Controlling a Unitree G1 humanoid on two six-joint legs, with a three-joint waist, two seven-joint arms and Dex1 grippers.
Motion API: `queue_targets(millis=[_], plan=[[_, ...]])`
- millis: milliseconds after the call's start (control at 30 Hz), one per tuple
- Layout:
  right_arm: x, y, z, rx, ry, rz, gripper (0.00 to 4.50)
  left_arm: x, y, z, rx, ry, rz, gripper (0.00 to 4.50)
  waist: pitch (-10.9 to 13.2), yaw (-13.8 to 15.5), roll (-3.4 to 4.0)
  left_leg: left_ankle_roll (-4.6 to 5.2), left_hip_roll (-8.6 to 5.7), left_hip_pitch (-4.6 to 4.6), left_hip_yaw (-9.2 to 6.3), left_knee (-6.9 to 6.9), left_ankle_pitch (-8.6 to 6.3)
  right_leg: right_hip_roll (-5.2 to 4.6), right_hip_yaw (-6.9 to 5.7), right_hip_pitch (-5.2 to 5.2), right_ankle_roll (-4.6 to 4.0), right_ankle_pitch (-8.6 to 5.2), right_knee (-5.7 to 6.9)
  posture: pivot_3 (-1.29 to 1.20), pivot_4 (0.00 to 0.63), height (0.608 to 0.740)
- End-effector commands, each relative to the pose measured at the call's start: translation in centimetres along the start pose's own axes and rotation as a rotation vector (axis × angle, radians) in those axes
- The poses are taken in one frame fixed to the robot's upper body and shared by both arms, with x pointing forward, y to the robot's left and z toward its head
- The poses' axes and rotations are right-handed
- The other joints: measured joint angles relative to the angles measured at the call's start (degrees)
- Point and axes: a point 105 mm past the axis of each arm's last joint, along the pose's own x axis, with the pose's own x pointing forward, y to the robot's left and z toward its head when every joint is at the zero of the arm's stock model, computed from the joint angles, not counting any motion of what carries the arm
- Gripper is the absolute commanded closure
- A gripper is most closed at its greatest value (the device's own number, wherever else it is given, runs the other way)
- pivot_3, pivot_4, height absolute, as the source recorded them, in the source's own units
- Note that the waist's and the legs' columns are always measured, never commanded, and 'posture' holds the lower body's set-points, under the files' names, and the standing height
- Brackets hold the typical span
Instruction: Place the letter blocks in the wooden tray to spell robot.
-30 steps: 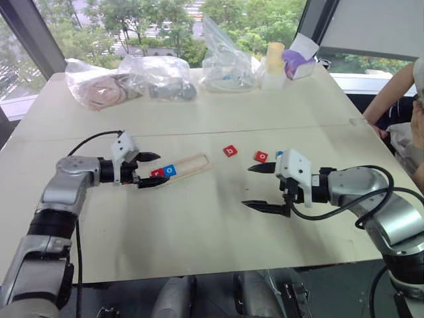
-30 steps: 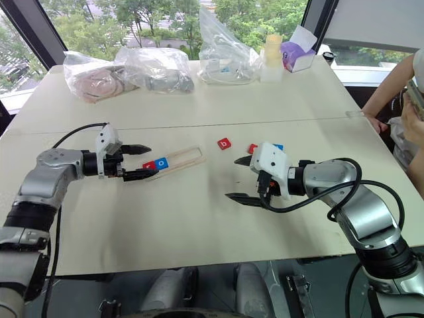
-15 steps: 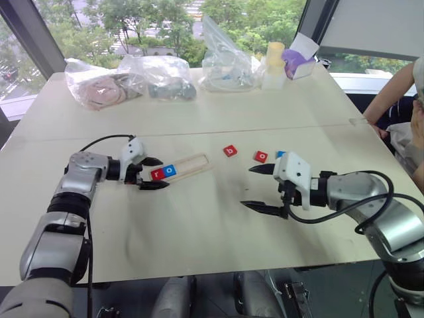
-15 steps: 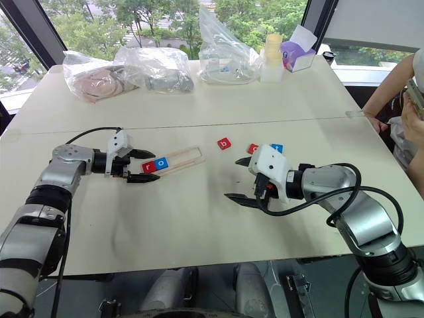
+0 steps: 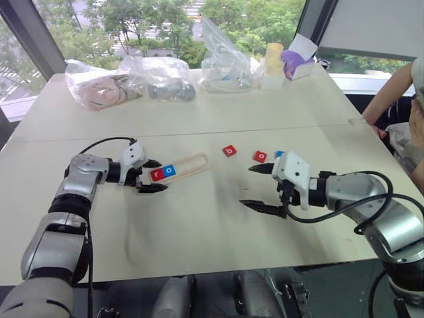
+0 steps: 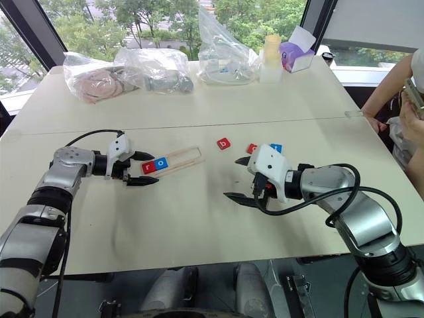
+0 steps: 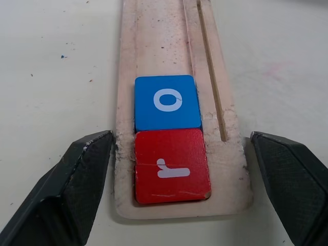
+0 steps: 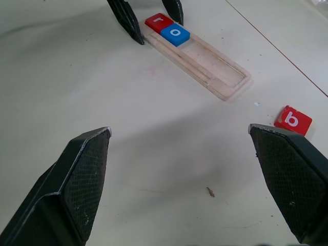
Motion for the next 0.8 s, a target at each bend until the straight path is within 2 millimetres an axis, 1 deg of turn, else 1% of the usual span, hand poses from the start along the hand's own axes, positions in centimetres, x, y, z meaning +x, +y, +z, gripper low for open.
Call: queue_targets(millis=[33,67,167,233,400,467,633,733,800], plan=[[-0.1,0.0,1.2,-0.054,-0.031,0.001,0.00,-0.3,-0.8,-2.3,-0.041,0.072,-0.012,1.26,0.0,0.0,0.02,0.00,0.00,0.00,0.00,0.00,0.00,0.00,0.01,0.00,0.00,0.00,0.00,0.00,0.150,0.740],[-0.1,0.0,1.3,-0.055,-0.031,0.000,0.00,-0.3,-0.9,-2.4,-0.042,0.073,-0.013,1.38,0.0,-0.1,0.03,0.00,0.00,0.01,0.01,0.00,0.00,0.00,0.01,0.00,0.00,0.00,0.01,0.00,0.150,0.740],[-0.1,0.0,1.3,-0.055,-0.031,0.000,0.00,-0.5,-1.2,-2.7,-0.040,0.074,-0.016,1.38,0.0,-0.1,0.03,0.00,0.01,0.01,0.01,-0.01,0.00,0.01,0.01,0.00,0.00,0.00,0.01,0.00,0.150,0.740],[-0.2,0.0,1.3,-0.055,-0.028,-0.002,0.00,-0.6,-2.0,-2.5,-0.019,0.063,-0.048,1.38,0.0,-0.3,0.05,0.00,0.01,0.02,0.01,-0.02,0.00,0.01,0.02,0.00,0.00,0.00,0.01,0.00,0.150,0.740],[-0.4,-0.1,1.1,-0.051,-0.019,-0.011,0.00,-0.1,-5.9,-1.2,0.050,0.013,-0.184,1.38,-0.1,-0.2,0.13,0.00,0.02,0.05,0.04,-0.11,-0.01,-0.02,0.10,-0.01,-0.01,-0.01,0.00,0.00,0.150,0.740],[-0.4,-0.2,1.1,-0.049,-0.018,-0.012,0.00,0.1,-7.1,-0.7,0.061,0.001,-0.213,1.38,-0.1,0.1,0.13,0.00,0.02,0.03,0.04,-0.10,-0.01,-0.05,0.10,-0.01,-0.01,-0.01,-0.04,0.00,0.150,0.740],[-0.3,-0.1,1.0,-0.043,-0.016,-0.013,0.00,1.7,-11.5,0.6,0.083,-0.023,-0.273,1.38,-0.1,0.4,0.14,0.00,0.00,0.01,0.06,-0.06,-0.01,-0.14,0.14,0.06,-0.22,-0.11,-0.16,0.00,0.150,0.740],[-0.3,0.0,1.1,-0.040,-0.015,-0.011,0.00,2.1,-12.9,0.8,0.094,-0.008,-0.273,1.38,-0.1,0.5,0.15,0.00,0.00,0.01,0.05,-0.05,-0.01,-0.16,0.14,0.07,-0.23,-0.11,-0.18,0.00,0.150,0.740],[-0.3,0.1,1.0,-0.037,-0.014,-0.008,0.00,2.5,-13.4,0.8,0.111,0.006,-0.262,1.38,-0.1,0.6,0.15,0.00,0.00,0.01,0.04,-0.05,-0.01,-0.13,0.13,0.07,-0.23,-0.12,-0.17,0.00,0.150,0.740]])
